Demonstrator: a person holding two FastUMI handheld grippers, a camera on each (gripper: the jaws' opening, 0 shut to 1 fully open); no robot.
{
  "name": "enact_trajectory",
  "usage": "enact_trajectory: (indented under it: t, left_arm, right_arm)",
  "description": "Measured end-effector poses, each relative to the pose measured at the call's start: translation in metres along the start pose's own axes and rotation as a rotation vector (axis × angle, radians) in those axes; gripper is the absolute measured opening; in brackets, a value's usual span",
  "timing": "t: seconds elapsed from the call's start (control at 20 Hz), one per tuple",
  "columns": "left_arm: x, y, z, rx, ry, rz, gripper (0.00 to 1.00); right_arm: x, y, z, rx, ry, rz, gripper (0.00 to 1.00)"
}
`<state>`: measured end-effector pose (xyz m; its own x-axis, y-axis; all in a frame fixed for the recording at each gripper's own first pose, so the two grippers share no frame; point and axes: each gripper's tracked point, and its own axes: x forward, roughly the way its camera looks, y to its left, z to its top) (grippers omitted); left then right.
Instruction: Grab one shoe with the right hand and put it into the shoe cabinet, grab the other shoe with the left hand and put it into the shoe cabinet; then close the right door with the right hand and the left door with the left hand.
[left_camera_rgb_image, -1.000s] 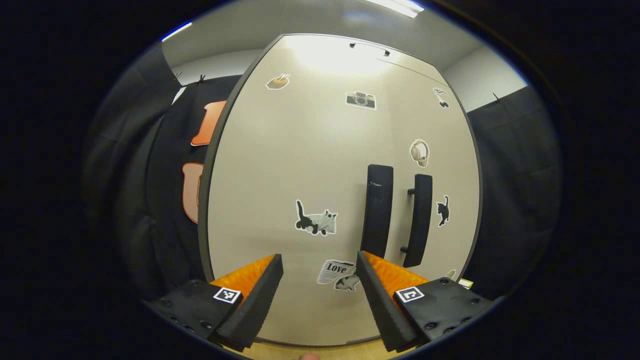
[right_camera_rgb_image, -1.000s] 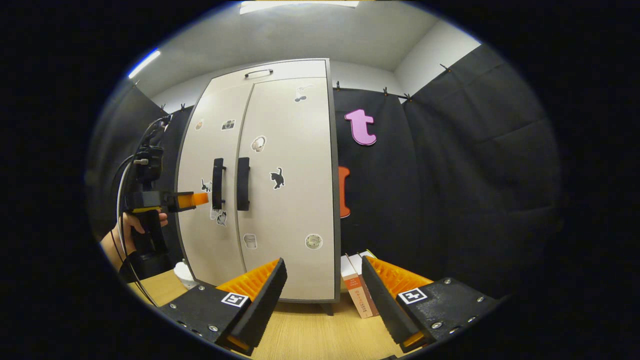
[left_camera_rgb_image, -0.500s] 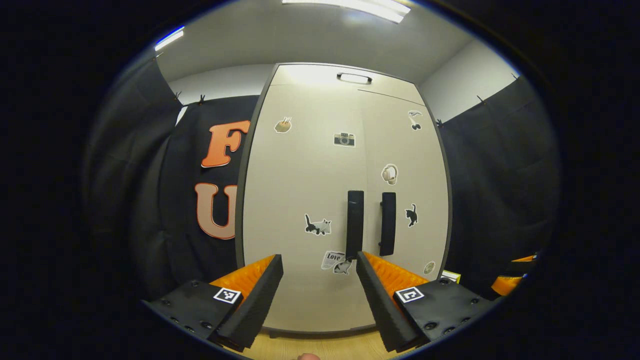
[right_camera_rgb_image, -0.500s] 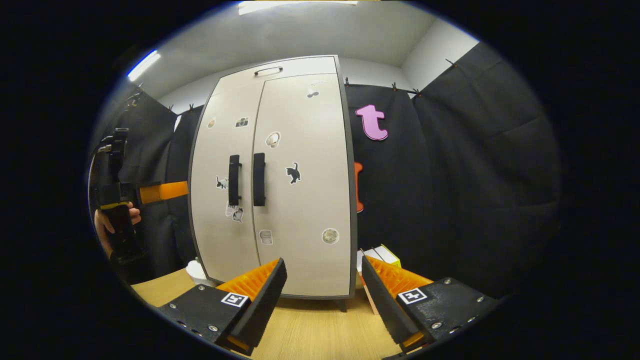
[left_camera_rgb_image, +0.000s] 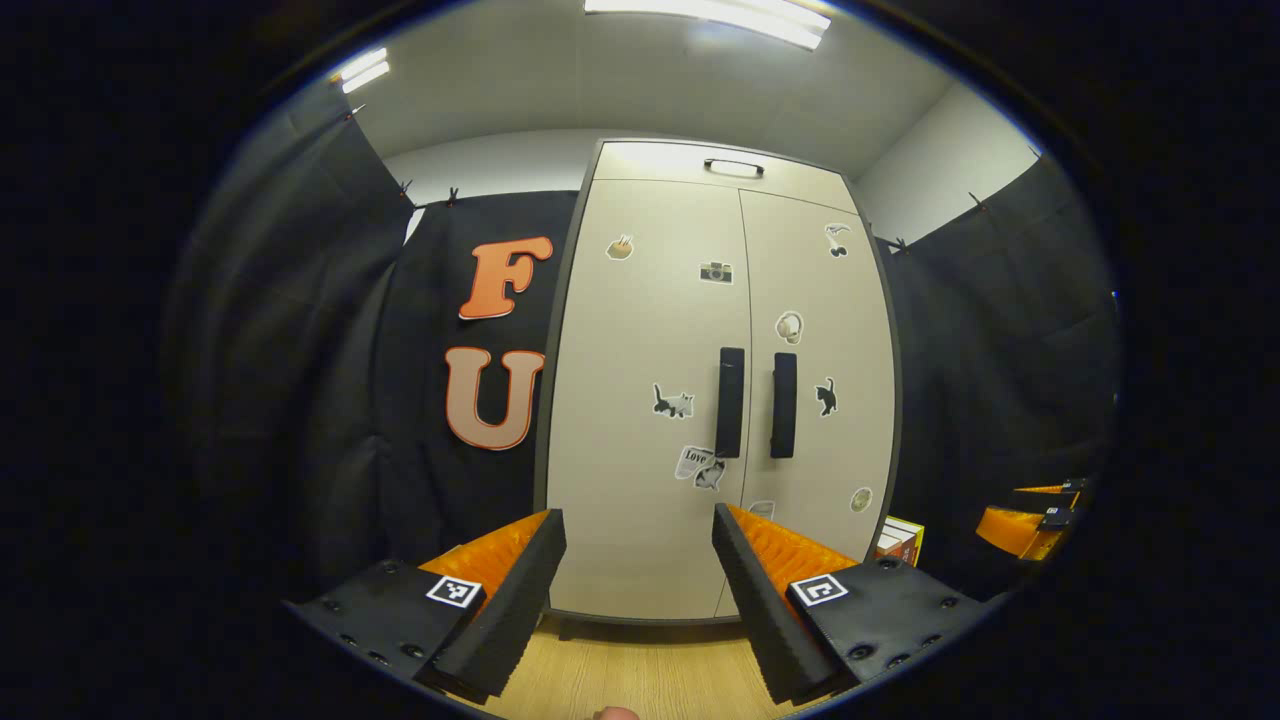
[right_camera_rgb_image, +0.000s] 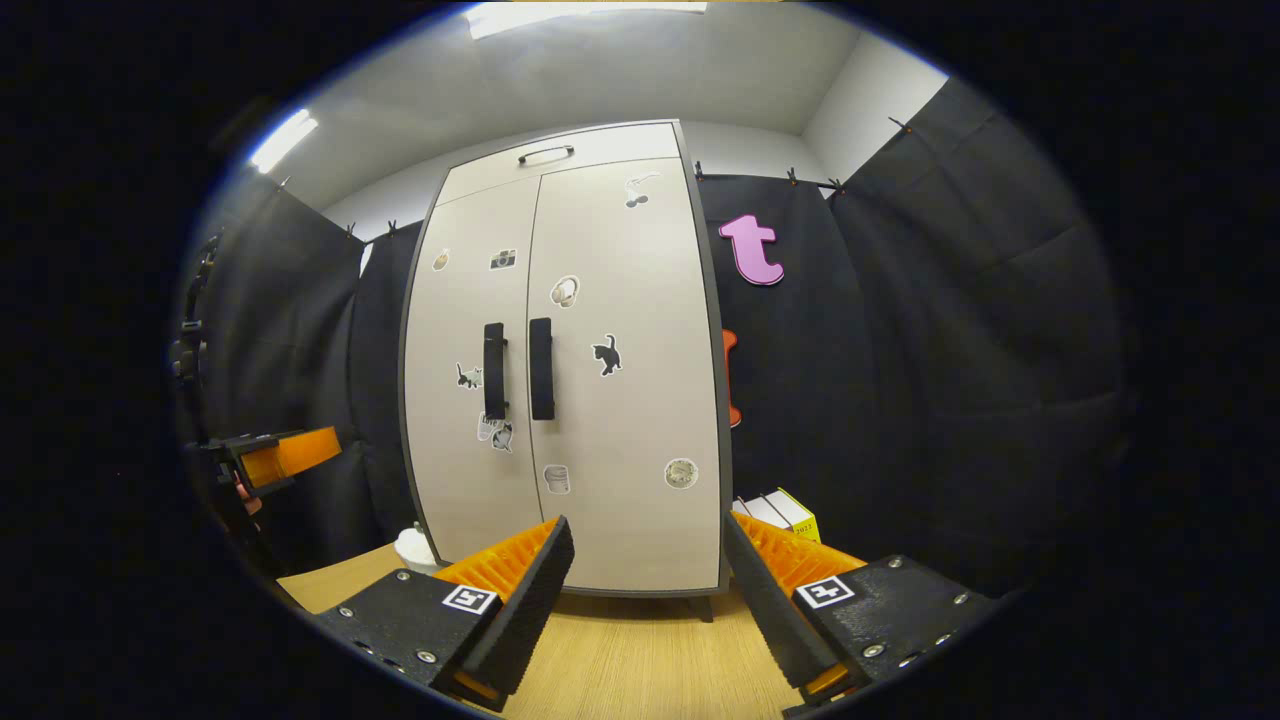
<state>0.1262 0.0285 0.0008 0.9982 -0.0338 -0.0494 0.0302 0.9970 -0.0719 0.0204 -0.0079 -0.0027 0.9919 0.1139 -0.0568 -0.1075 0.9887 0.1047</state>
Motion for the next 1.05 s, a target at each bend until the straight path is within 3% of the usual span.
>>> enact_trajectory:
  t: [0.15, 0.2, 0.25, 0.4, 1.05]
  left_arm:
    - [-0.011, 0.014, -0.011, -0.014, 0.017, 0.037, 0.96]
    - [-0.014, 0.018, -0.014, -0.013, 0.022, 0.047, 0.96]
    - [-0.017, 0.022, -0.017, -0.008, 0.023, 0.053, 0.96]
    - [-0.023, 0.030, -0.017, 0.007, 0.012, 0.070, 0.96]
    - [-0.038, 0.036, -0.012, -0.003, 0.004, 0.083, 0.96]
  right_arm:
    - [-0.004, -0.005, 0.001, -0.003, -0.001, -0.011, 0.93]
    - [-0.007, -0.007, 0.001, -0.001, 0.000, -0.016, 0.98]
    - [-0.009, -0.008, 0.003, 0.000, -0.006, -0.021, 0.93]
    - [-0.014, -0.016, 0.000, -0.006, -0.004, -0.044, 0.93]
    - [-0.020, -0.005, -0.014, -0.002, 0.016, -0.040, 0.93]
